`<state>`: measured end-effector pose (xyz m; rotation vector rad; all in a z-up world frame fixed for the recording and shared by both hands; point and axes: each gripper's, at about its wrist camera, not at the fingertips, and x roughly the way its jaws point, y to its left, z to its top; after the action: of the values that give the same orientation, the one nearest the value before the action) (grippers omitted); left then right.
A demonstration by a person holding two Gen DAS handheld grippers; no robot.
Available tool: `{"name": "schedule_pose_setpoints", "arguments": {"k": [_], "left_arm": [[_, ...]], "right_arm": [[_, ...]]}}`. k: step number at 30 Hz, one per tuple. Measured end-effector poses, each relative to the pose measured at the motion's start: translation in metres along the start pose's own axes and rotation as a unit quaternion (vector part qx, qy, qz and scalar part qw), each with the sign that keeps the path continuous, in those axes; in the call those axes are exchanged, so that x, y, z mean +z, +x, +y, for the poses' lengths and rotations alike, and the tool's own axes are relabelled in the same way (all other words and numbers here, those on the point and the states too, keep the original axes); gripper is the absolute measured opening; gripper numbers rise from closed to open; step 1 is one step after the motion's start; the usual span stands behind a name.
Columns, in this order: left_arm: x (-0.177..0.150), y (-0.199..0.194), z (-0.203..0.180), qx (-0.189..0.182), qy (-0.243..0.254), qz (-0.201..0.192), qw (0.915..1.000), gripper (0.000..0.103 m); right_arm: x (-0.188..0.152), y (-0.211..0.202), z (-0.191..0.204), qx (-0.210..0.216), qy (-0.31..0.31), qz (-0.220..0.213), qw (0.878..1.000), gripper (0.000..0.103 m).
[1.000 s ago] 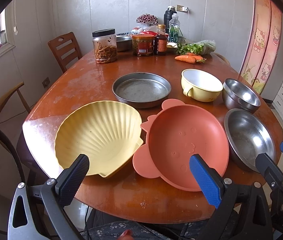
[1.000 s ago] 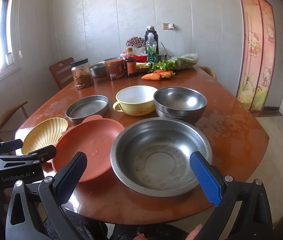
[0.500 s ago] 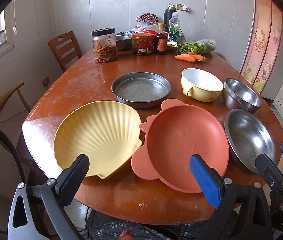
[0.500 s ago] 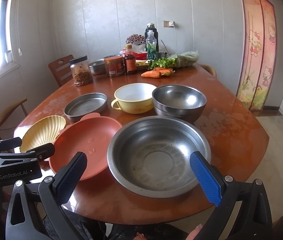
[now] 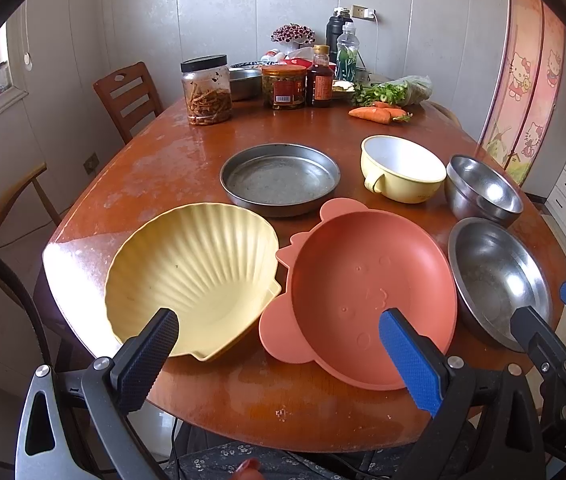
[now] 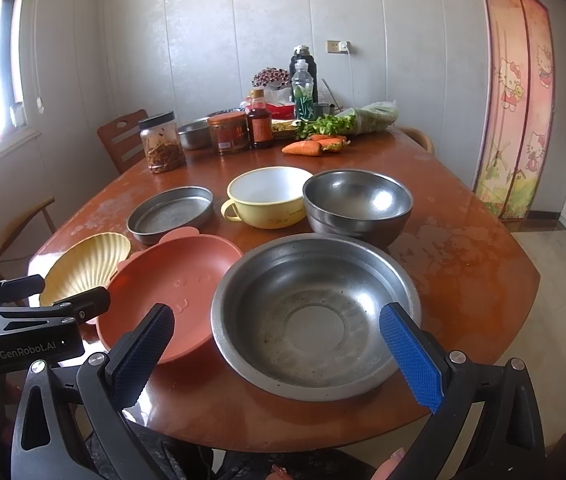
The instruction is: Organize plates and bowls
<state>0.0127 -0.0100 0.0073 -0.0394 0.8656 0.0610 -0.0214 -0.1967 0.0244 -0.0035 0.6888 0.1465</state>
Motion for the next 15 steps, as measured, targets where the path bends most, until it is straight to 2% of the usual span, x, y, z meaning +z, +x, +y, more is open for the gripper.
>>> {"name": "schedule_pose_setpoints", "arguments": {"k": [15], "left_arm": [[0.007, -0.005, 0.02, -0.003, -0.017, -0.006, 0.9998, 0.101]], "right_arm": [[0.013, 0.0, 0.012, 0.017, -0.018, -0.008, 1.0, 0.103]]}}
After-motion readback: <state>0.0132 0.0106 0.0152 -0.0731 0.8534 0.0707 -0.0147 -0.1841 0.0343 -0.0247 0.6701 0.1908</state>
